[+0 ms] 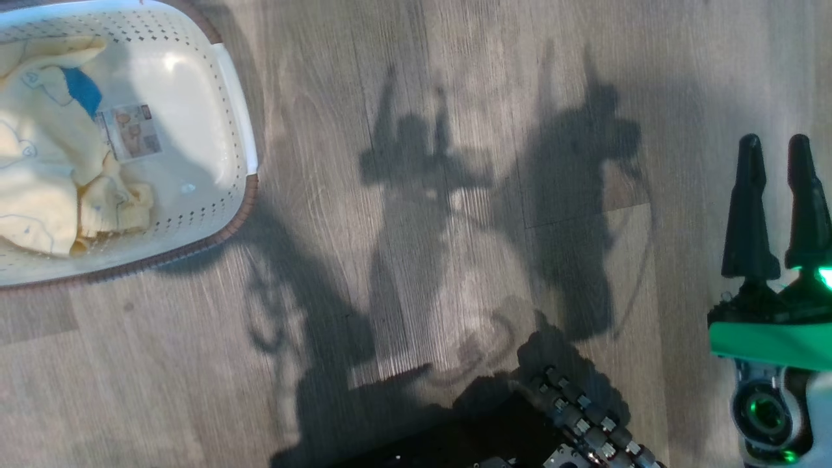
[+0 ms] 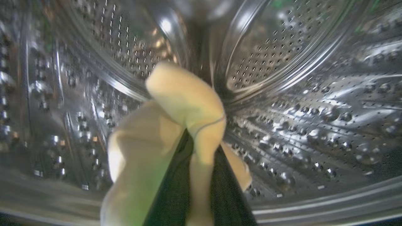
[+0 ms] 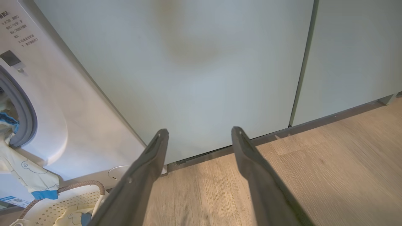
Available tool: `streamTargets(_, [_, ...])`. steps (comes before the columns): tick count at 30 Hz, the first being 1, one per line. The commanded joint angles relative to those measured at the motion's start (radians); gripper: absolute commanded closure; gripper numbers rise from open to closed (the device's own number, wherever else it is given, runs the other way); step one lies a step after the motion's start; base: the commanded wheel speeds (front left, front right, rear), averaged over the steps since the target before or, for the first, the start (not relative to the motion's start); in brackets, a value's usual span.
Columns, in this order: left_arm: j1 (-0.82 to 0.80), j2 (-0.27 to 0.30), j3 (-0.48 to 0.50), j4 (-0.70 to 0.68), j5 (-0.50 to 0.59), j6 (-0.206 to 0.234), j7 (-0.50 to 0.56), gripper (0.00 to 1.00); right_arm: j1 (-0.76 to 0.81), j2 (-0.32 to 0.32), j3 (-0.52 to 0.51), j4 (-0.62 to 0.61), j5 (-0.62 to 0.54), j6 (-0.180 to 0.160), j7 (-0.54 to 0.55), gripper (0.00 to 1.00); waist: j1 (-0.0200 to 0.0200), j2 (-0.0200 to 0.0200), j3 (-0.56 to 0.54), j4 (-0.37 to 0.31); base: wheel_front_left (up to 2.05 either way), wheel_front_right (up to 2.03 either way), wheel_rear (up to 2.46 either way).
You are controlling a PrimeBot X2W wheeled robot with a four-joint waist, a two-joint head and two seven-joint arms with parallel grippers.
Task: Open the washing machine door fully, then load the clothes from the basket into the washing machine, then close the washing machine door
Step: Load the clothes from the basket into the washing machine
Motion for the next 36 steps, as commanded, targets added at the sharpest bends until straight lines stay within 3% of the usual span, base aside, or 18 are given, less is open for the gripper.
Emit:
streamTargets(1, [-0.007,0.030,0.011,-0.012,-0.014,-0.002,0.021,1.00,-0.005,-0.014,0.013,-0.024,-0.001,-0.003,-0.006,0.00,0.0000,0.0000,-0.002,0.002,0.00,0.00,0.00])
streamTargets(3, [-0.004,0.023,0.020,0.010,-0.034,-0.008,0.041,1.00,-0.008,-0.014,0.016,-0.020,-0.002,-0.003,-0.006,0.00,0.0000,0.0000,-0.007,0.003,0.00,0.00,0.00])
streamTargets(4, [0.000,0.021,0.022,0.025,-0.042,-0.010,0.059,0.90,-0.009,-0.014,0.017,-0.017,-0.003,-0.003,-0.006,0.00,0.0000,0.0000,-0.011,0.004,0.00,0.00,0.00])
streamTargets(5, [0.003,0.019,0.023,0.035,-0.049,-0.013,0.071,0.64,-0.009,-0.014,0.018,-0.014,-0.003,-0.003,-0.006,0.00,0.0000,0.0000,-0.015,0.004,0.00,0.00,0.00])
streamTargets(6, [0.006,0.020,0.024,0.040,-0.053,-0.014,0.070,0.00,-0.009,-0.014,0.021,-0.011,-0.003,-0.003,-0.006,0.00,0.0000,0.0000,-0.021,0.003,0.00,0.00,0.00])
streamTargets(14, [0.064,-0.001,0.023,0.063,-0.071,0.001,0.021,0.00,0.007,-0.014,0.002,0.000,-0.012,-0.003,-0.006,0.00,0.0000,0.0000,-0.085,0.013,0.00,0.00,0.00])
streamTargets(26, [0.282,-0.070,0.026,-0.006,-0.093,0.070,-0.179,0.00,0.046,-0.014,-0.063,-0.001,-0.063,-0.003,-0.006,0.00,0.0000,0.0000,-0.193,0.085,0.00,0.00,0.00])
streamTargets(36, [0.716,-0.146,0.055,-0.436,-0.129,0.192,-0.255,0.00,0.077,-0.014,-0.088,-0.002,-0.144,-0.003,-0.006,0.00,0.0000,0.0000,-0.297,0.188,0.00,0.00,0.00])
